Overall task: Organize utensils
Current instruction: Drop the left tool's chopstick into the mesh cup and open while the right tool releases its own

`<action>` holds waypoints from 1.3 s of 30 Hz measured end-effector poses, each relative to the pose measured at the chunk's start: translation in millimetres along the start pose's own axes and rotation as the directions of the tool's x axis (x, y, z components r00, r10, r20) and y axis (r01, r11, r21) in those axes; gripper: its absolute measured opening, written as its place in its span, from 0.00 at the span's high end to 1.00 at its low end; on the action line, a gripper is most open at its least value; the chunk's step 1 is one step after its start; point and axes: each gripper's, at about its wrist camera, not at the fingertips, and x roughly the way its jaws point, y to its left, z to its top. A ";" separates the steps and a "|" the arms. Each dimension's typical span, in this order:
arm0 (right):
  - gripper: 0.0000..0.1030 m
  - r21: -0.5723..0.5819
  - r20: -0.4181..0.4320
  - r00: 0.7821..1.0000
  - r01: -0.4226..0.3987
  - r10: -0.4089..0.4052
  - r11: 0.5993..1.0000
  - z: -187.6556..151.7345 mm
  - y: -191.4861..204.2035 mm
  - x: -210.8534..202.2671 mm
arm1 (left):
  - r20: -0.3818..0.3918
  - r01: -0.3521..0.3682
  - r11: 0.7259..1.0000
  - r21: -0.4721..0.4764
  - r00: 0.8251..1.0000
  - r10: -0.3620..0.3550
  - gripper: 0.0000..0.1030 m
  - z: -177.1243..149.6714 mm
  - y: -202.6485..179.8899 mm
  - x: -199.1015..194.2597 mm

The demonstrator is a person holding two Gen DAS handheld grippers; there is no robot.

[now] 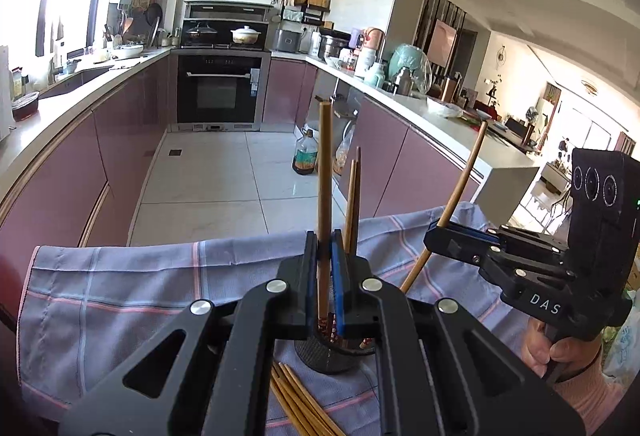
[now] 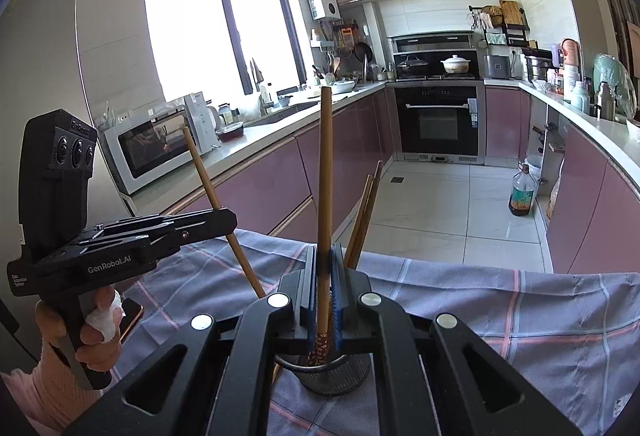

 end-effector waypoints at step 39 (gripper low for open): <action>0.71 0.038 -0.045 0.999 -0.001 0.003 0.999 -22.1 4.3 -1.4 | -0.023 -0.120 0.992 -0.023 0.993 0.120 0.69 -50.6 26.2 -10.1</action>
